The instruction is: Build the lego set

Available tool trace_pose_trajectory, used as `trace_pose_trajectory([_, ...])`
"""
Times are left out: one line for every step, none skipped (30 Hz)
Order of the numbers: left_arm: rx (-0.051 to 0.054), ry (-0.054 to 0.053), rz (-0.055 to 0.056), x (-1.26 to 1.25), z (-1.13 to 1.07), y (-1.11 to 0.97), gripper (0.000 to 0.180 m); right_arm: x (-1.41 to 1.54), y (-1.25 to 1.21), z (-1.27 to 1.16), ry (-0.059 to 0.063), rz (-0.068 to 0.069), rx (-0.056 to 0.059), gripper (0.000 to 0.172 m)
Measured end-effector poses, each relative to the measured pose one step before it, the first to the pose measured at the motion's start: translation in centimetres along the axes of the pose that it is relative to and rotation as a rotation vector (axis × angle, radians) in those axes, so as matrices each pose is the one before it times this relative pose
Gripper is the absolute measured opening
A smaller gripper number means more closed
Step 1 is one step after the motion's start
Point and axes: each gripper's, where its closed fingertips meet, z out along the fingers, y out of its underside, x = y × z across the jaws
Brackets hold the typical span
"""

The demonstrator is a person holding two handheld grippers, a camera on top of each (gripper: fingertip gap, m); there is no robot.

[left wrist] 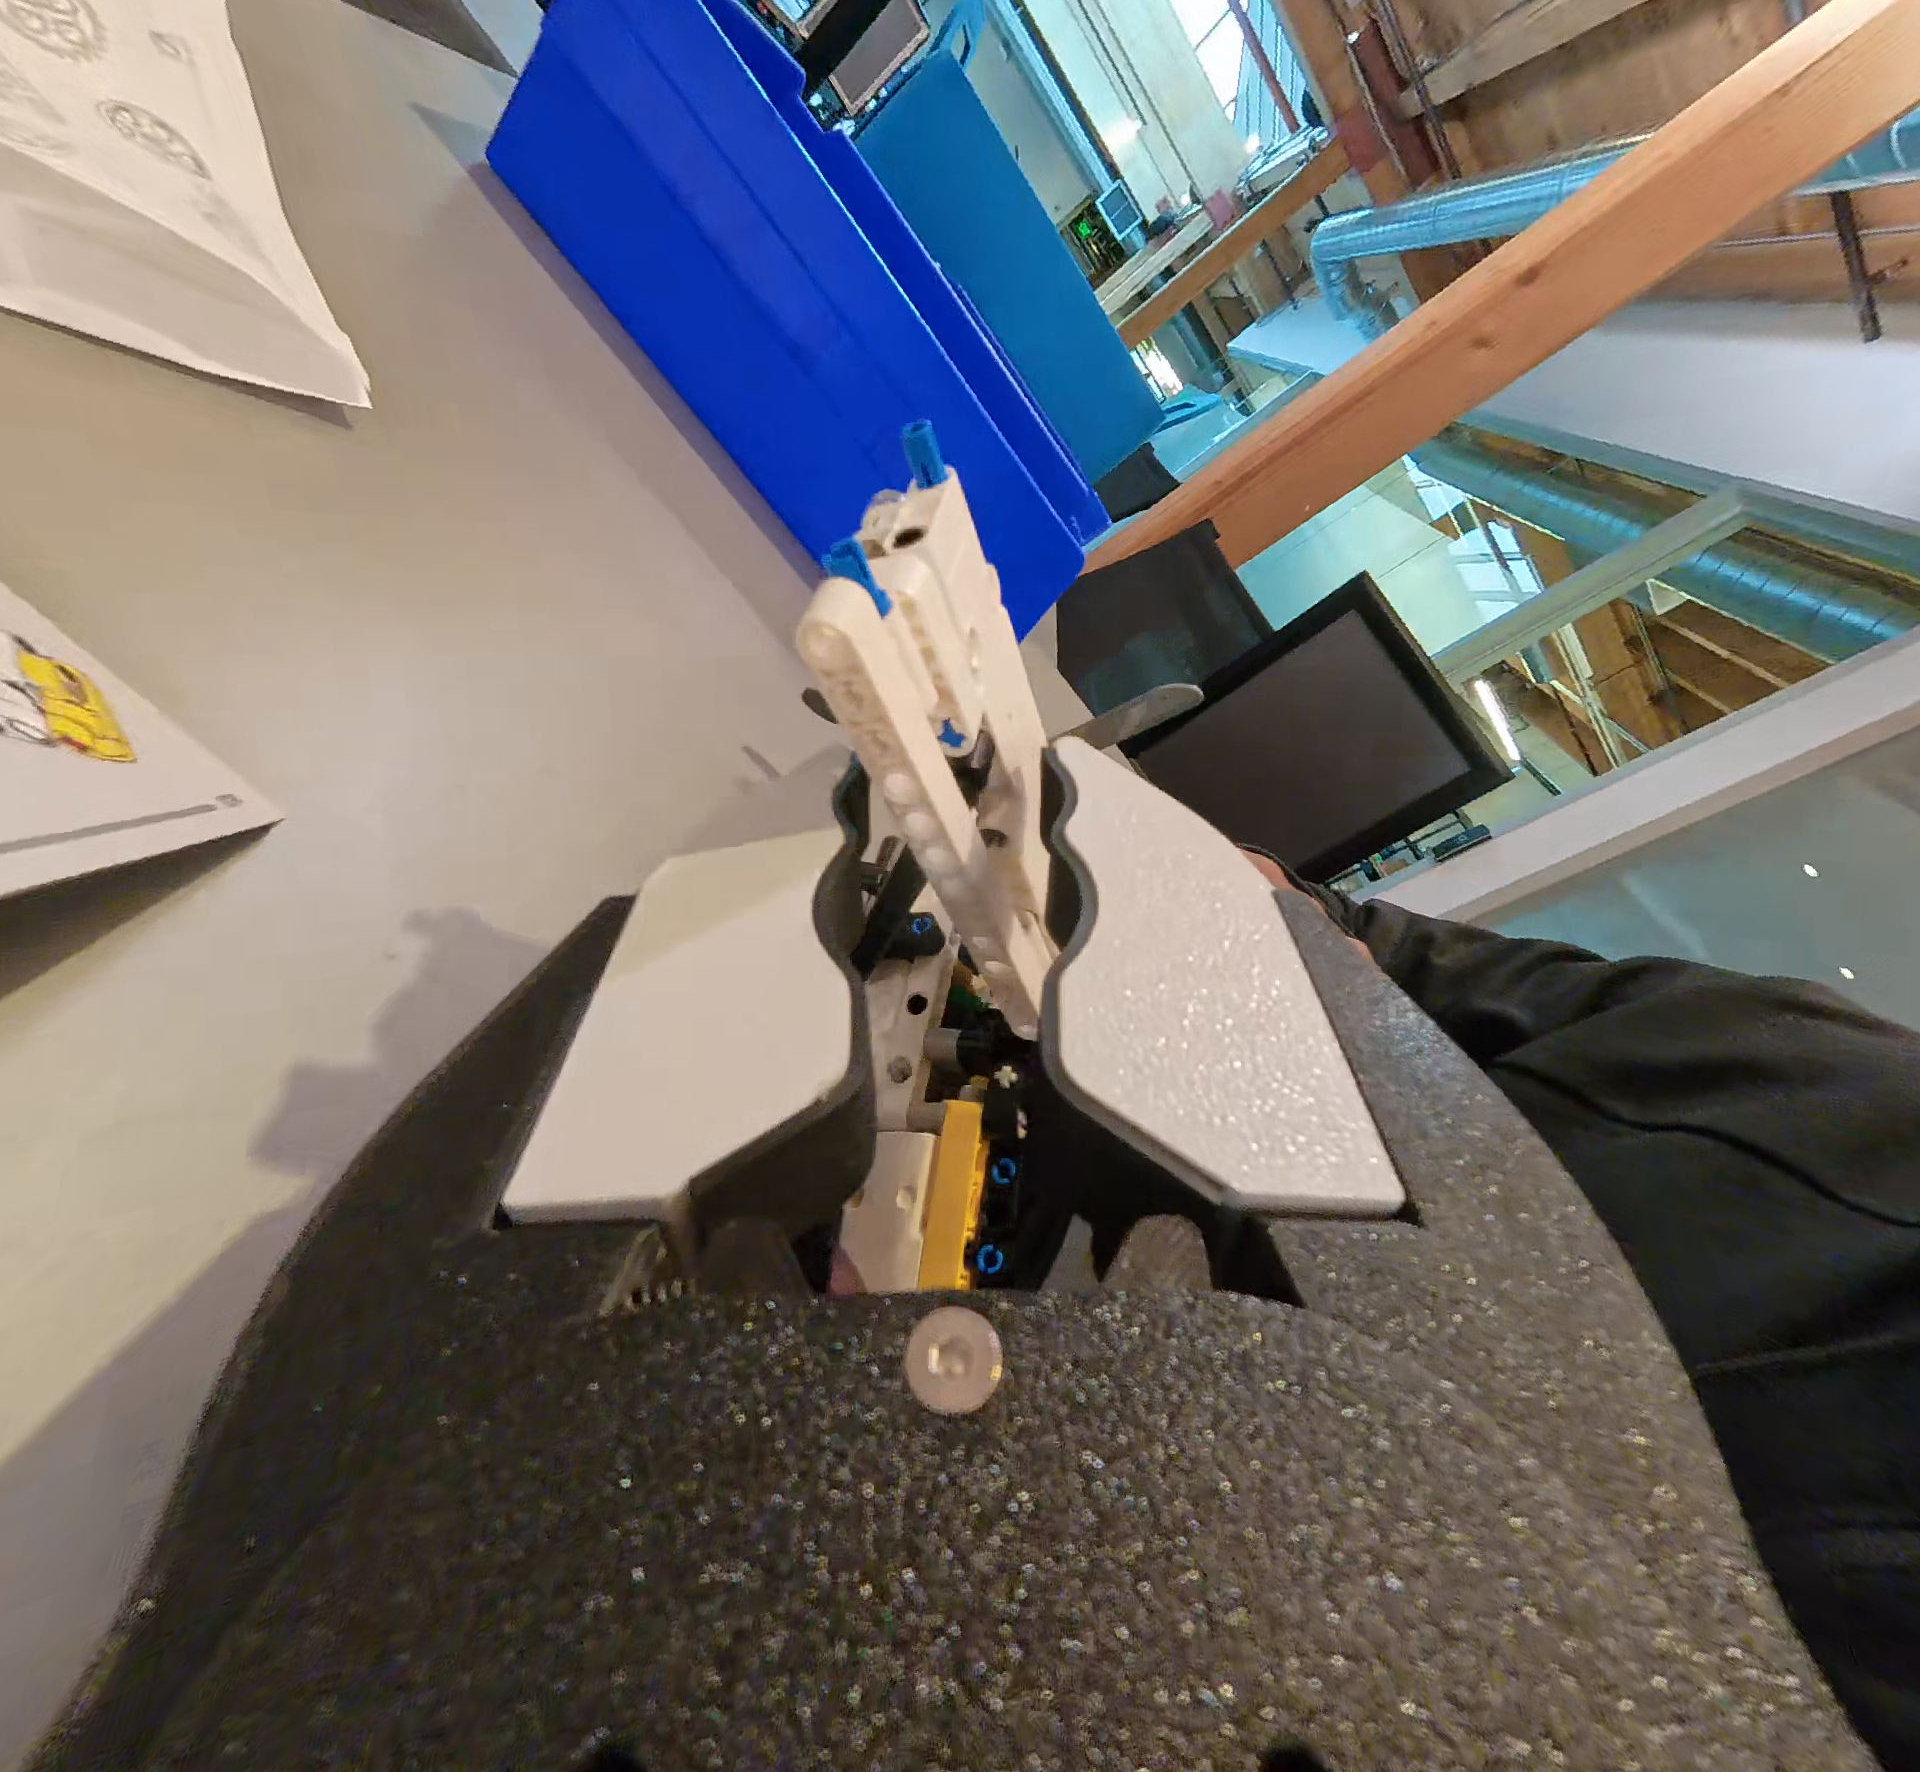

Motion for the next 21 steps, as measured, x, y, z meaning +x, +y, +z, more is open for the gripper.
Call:
trace_pose_trajectory([0.0041,0.0042,-0.0083,0.136,-0.038,0.106,0.031,-0.013,0.009,-0.003,-0.0007,0.0008,0.0000,0.007])
trace_pose_trajectory([0.0101,0.0025,-0.0090,0.100,-0.157,0.050,0.032,0.006,-0.001,-0.009,-0.0006,0.0010,0.0002,0.007])
trace_pose_trajectory([0.0120,0.0002,-0.0101,0.053,-0.225,-0.001,0.032,-0.005,0.021,-0.009,-0.0009,0.0012,-0.0004,0.007])
trace_pose_trajectory([0.0139,-0.0056,-0.0127,-0.058,-0.286,-0.061,0.032,0.008,0.026,0.000,-0.0005,0.0013,-0.0006,0.007])
trace_pose_trajectory([0.0155,-0.0088,-0.0104,-0.108,-0.298,-0.105,0.032,0.003,0.010,0.007,-0.0010,0.0021,-0.0002,0.007])
trace_pose_trajectory([0.0088,-0.0075,-0.0043,-0.092,-0.247,-0.067,0.031,-0.017,0.013,0.005,-0.0013,0.0017,-0.0002,0.007])
trace_pose_trajectory([-0.0022,-0.0051,-0.0007,-0.065,-0.180,0.014,0.029,-0.019,0.011,0.016,-0.0018,0.0008,-0.0005,0.007])
trace_pose_trajectory([-0.0114,-0.0032,0.0023,-0.042,-0.151,0.087,0.025,-0.036,0.004,0.008,-0.0018,0.0001,-0.0006,0.007])
trace_pose_trajectory([-0.0132,0.0014,0.0043,0.032,-0.137,0.082,0.021,-0.012,0.000,0.000,-0.0007,-0.0009,0.0002,0.007])
trace_pose_trajectory([-0.0062,0.0030,0.0030,0.069,-0.159,-0.009,0.019,-0.009,-0.014,-0.005,0.0001,-0.0016,0.0004,0.007])
trace_pose_trajectory([0.0010,0.0021,0.0035,0.043,-0.121,-0.065,0.018,-0.006,-0.014,-0.005,0.0000,-0.0021,0.0004,0.007])
trace_pose_trajectory([0.0035,0.0011,0.0027,-0.022,-0.044,-0.079,0.017,-0.015,-0.011,-0.005,-0.0006,-0.0017,0.0009,0.007])
trace_pose_trajectory([0.0014,0.0033,0.0018,-0.027,0.051,-0.048,0.017,-0.044,-0.042,-0.011,-0.0023,-0.0007,0.0027,0.007])
trace_pose_trajectory([-0.0030,0.0075,-0.0013,-0.023,0.138,0.023,0.017,-0.054,-0.057,-0.002,-0.0031,-0.0007,0.0038,0.007])
trace_pose_trajectory([-0.0064,0.0125,-0.0035,0.030,0.213,0.075,0.017,-0.062,-0.063,0.000,-0.0030,-0.0012,0.0038,0.007])
trace_pose_trajectory([-0.0088,0.0168,-0.0012,0.052,0.262,0.097,0.017,-0.087,-0.064,-0.008,-0.0046,-0.0012,0.0051,0.007])
trace_pose_trajectory([-0.0116,0.0175,0.0005,0.032,0.285,0.113,0.017,-0.085,-0.088,-0.018,-0.0040,-0.0019,0.0065,0.007])
trace_pose_trajectory([-0.0100,0.0161,0.0003,0.028,0.263,0.083,0.017,-0.038,-0.059,-0.002,-0.0019,-0.0026,0.0034,0.007])
trace_pose_trajectory([-0.0044,0.0124,0.0000,-0.032,0.229,0.012,0.015,-0.034,-0.022,-0.010,-0.0015,-0.0021,0.0016,0.007])
trace_pose_trajectory([0.0014,0.0101,-0.0044,-0.014,0.175,-0.073,0.014,-0.049,-0.020,0.000,-0.0022,-0.0013,0.0017,0.007])
trace_pose_trajectory([-0.0014,0.0073,-0.0032,-0.014,0.133,-0.025,0.014,-0.025,-0.009,-0.014,-0.0021,-0.0008,0.0023,0.007])
